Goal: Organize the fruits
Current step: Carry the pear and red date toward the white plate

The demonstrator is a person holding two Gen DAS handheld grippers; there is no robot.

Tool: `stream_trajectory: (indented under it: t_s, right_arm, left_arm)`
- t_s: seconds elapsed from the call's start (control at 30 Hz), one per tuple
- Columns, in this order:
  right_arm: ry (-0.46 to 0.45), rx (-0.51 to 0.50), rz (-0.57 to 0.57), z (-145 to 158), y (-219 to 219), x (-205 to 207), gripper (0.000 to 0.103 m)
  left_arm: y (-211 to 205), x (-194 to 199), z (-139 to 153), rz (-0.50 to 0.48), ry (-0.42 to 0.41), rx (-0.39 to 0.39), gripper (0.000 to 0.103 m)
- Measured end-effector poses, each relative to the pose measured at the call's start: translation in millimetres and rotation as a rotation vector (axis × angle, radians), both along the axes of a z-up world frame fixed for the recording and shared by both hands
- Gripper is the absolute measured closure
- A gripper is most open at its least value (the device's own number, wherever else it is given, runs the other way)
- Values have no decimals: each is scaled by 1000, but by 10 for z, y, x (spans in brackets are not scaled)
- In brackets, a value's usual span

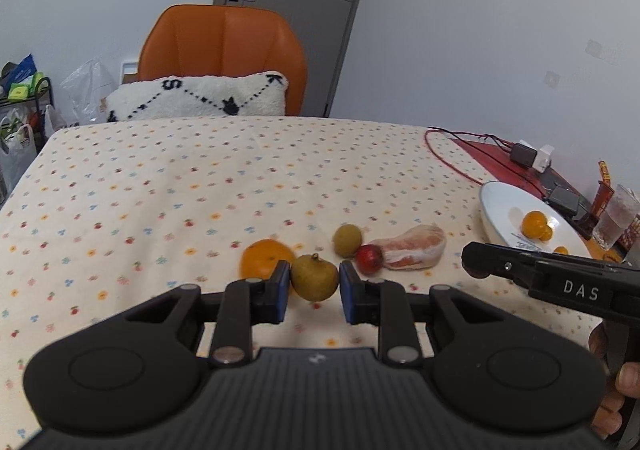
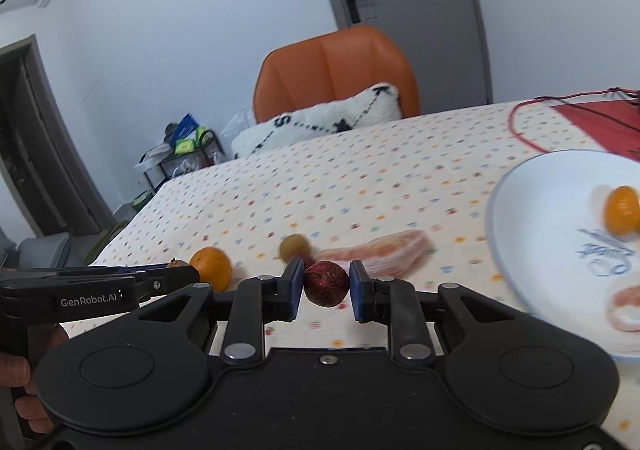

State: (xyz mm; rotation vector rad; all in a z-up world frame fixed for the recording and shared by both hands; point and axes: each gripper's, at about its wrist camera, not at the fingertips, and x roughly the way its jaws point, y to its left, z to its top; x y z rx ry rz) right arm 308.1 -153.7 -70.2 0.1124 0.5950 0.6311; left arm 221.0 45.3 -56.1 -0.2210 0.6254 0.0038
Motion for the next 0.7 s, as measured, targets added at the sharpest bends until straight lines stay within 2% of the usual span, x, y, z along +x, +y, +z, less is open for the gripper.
stream_trajectory:
  t_s: [0.27, 0.7]
  right_arm:
    - [-22, 13, -87, 64, -444, -13, 80]
    - [-25, 50, -188, -1, -1053, -31, 80]
  left_arm:
    - [-416, 111, 53, -76, -12, 13, 78]
    - [-964, 221, 77, -159, -15, 49, 78]
